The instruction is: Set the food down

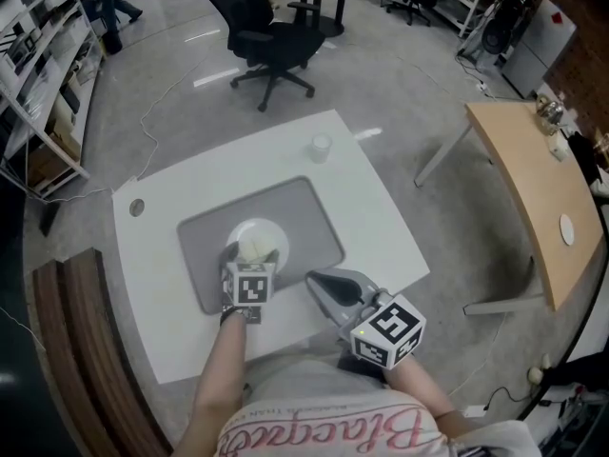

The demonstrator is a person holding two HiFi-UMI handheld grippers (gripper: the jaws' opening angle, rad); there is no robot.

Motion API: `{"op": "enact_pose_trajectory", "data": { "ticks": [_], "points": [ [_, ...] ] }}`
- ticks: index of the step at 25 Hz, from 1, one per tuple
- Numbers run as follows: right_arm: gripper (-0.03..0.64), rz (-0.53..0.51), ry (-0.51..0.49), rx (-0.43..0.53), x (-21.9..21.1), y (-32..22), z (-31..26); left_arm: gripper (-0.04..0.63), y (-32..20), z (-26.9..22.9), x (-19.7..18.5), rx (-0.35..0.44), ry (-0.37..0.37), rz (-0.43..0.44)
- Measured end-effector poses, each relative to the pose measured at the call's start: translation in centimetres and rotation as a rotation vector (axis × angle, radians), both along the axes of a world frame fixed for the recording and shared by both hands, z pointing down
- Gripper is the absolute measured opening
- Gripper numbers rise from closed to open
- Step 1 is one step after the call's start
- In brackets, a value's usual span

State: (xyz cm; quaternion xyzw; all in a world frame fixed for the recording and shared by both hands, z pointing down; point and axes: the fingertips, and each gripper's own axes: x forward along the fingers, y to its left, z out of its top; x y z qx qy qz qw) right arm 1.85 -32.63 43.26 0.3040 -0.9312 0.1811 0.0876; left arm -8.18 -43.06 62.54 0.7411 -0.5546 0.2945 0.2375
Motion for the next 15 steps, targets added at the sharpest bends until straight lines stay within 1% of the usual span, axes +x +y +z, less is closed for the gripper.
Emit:
{"op": "enact_pose_trajectory", "data": {
  "ticks": [3,6,10,13,15],
  "points": [
    [0.002,-0.003,-0.003,0.009,0.2,0.8,-0.1,0.391,0.7,-0.5,0.2,0.032,-0.014,0.006],
    [0.002,-0.004,-0.007,0.011,0.5,0.7,-0.2,0.391,1.0,-2.8,0.5,0.066,0.000,-0.002],
    [0.002,-0.001,-0.015,0.022,0.0,0.9,-1.2,0.390,1.6,-7.7,-0.3,0.153,0.023,-0.016],
    [0.002,0.004,-0.022,0.044,0.0,0.8,-1.8,0.387,2.2,-10.7,-0.5,0.217,0.026,-0.015],
    [0.002,-0.001,-0.026,0.058,-0.9,1.1,-2.2,0.382,2.9,-12.5,-1.4,0.261,0.030,-0.015]
  ]
}}
